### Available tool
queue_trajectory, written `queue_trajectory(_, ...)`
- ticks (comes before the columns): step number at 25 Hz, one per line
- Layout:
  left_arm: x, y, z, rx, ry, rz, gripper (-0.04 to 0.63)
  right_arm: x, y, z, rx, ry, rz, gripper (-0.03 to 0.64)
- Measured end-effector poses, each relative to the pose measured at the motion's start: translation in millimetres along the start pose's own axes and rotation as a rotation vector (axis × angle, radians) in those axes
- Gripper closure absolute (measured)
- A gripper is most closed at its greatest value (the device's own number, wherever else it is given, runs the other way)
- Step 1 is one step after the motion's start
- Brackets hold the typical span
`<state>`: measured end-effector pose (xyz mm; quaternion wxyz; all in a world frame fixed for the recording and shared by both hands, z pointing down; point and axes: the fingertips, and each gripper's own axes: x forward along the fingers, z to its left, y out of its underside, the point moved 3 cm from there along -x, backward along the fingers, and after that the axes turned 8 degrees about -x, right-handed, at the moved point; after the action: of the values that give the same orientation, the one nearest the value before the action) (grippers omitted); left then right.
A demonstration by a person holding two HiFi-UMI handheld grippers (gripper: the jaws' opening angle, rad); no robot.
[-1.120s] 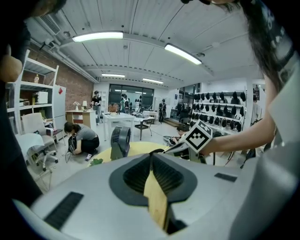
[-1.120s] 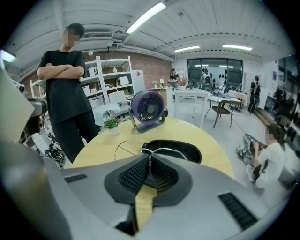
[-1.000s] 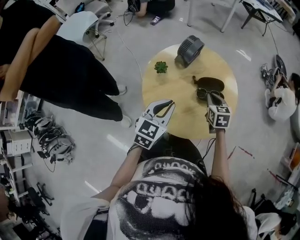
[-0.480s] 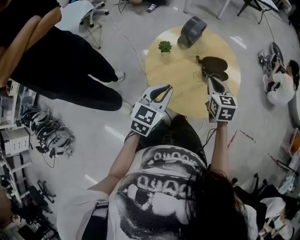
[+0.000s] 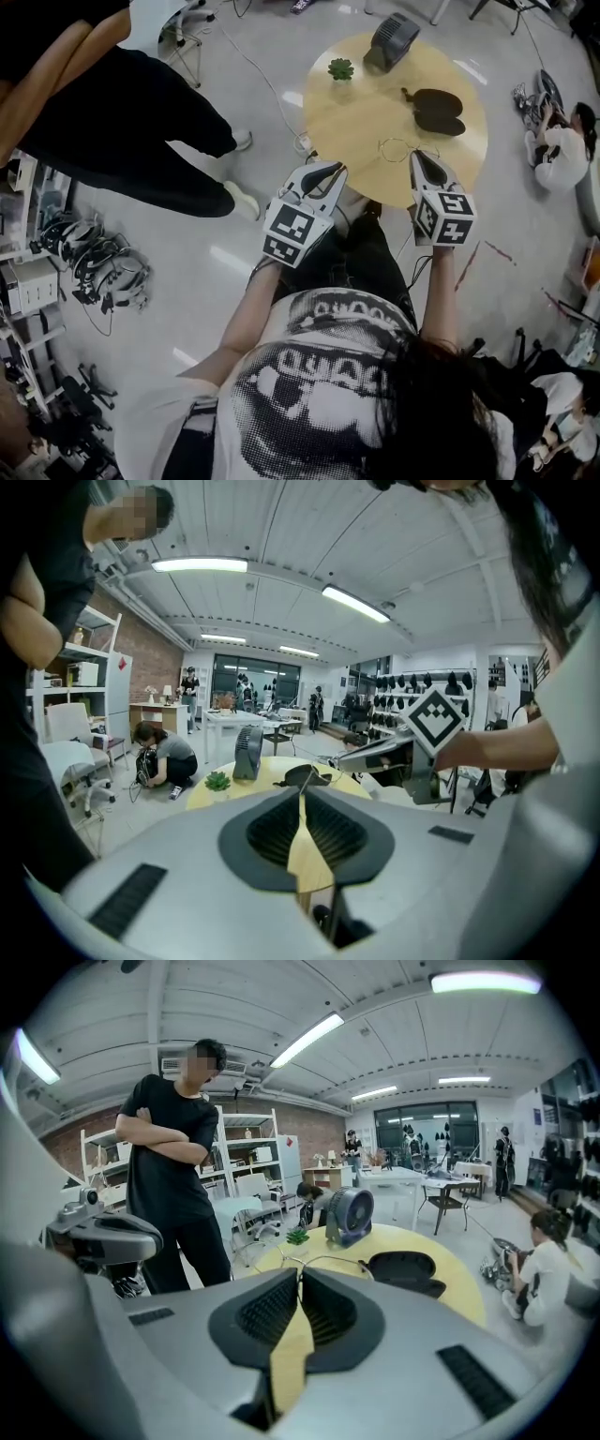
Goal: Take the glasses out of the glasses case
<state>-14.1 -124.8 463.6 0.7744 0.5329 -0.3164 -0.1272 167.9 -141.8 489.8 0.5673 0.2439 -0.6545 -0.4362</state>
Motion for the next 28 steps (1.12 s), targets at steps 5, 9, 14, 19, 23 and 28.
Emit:
queue_trajectory(5,-10.8,14.6,0.8,-0.021,-0.003,0.004,0.569,-11.7,8.8,20.6,-0.007,-0.017,0.016,0.600)
queue_trajectory(9,-19.4,27.2,-3.3,-0.035,-0.002,0.018,0.569,-18.8,16.9,33.5,0.005,-0.032,0.030,0.600)
queue_trajectory(14,-27.4,33.9,-2.9,-0.034,-0.022,0.033,0.569,-17.6,17.9,50.2,-0.007,-0.078,0.042,0.600)
queue_trajectory(19,-26.9,30.2,-5.6,-0.029,-0.049,0.025,0.569,-21.7,15.7,61.2,-0.031,-0.141,0.040,0.600)
queue_trajectory(23,-27.9,27.6,-16.0,-0.021,-0.078,0.022,0.569,-37.5,16.7,64.5,-0.045,-0.186,0.032,0.600)
queue_trajectory(28,-30.6,34.3,-44.6,-0.028,-0.112,0.024,0.569,-63.5,28.5,60.5,-0.057,-0.224,0.024,0.600)
